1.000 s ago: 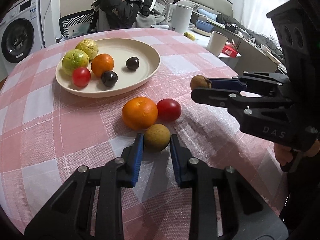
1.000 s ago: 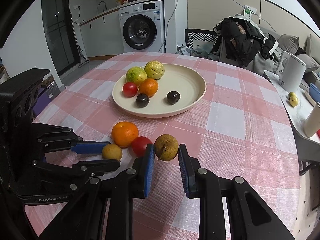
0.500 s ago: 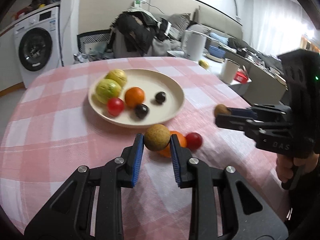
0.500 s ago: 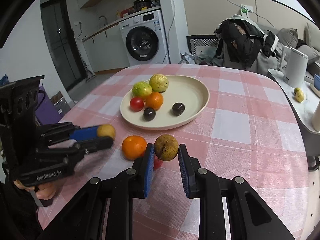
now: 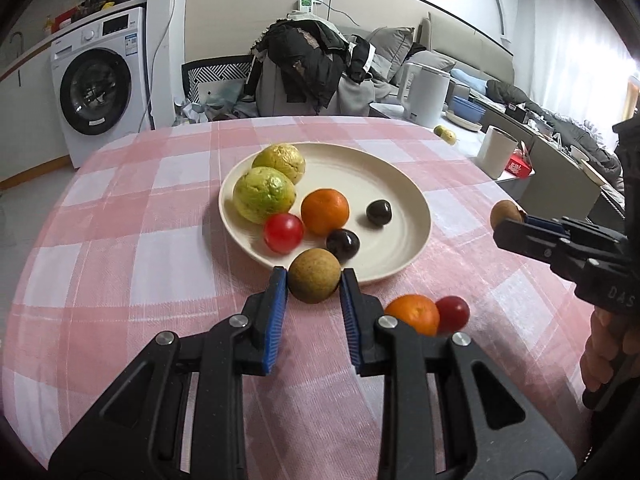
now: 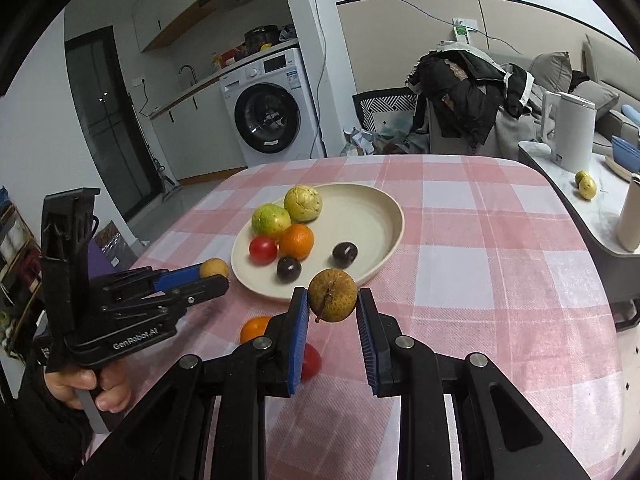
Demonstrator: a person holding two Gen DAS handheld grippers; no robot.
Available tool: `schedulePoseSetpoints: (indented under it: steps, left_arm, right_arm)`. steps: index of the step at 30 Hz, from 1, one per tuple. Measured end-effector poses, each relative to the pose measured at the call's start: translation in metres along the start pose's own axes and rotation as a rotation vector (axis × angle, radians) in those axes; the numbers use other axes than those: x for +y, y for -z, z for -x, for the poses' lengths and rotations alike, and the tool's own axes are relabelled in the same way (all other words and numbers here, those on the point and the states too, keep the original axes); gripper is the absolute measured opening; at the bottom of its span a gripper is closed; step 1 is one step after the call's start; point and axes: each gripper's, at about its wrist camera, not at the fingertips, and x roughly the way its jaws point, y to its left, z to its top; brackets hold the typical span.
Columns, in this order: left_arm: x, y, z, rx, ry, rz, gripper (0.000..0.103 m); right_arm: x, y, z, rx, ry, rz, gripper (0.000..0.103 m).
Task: Organize fruits
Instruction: 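Carry both kiwis onto the cream plate and open both tools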
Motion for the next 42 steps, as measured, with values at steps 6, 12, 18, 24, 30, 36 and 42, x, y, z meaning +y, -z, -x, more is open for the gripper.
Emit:
schedulePoseSetpoints:
  steps: [6,12,18,24,30,36,42]
  left_arm:
    - [0.001,-0.009,-0.010,-0.010,-0.011,0.002,0.024]
    - [0.002,-0.014,-0.025,0.003,-0.016,0.007,0.024]
    - [0.005,-0.016,-0.032,0.003,-0.018,-0.001,0.024]
    - [0.004,-0.019,-0.043,0.033,-0.011,-0.002,0.024]
    - [0.000,-0.019,-0.046,0.047,-0.002,-0.025,0.024]
    - [-0.002,-0.020,-0.049,0.054,-0.003,-0.029,0.024]
    - [-0.003,-0.020,-0.048,0.049,-0.011,-0.030,0.024]
  right_arm:
    - [0.003,-0.012,-0.017,-0.002,0.015,0.015,0.025]
    - [-0.003,-0.021,-0.043,0.017,0.016,-0.027,0.025]
    - [-0.006,-0.019,-0.062,0.059,0.016,-0.060,0.025]
    - [-0.002,-0.023,-0.073,0.088,0.038,-0.037,0.025]
    - [0.001,-0.024,-0.086,0.119,0.036,-0.020,0.025]
    - [0.002,-0.023,-0.087,0.117,0.037,-0.019,0.025]
    - [0.004,-0.021,-0.084,0.119,0.033,-0.008,0.025]
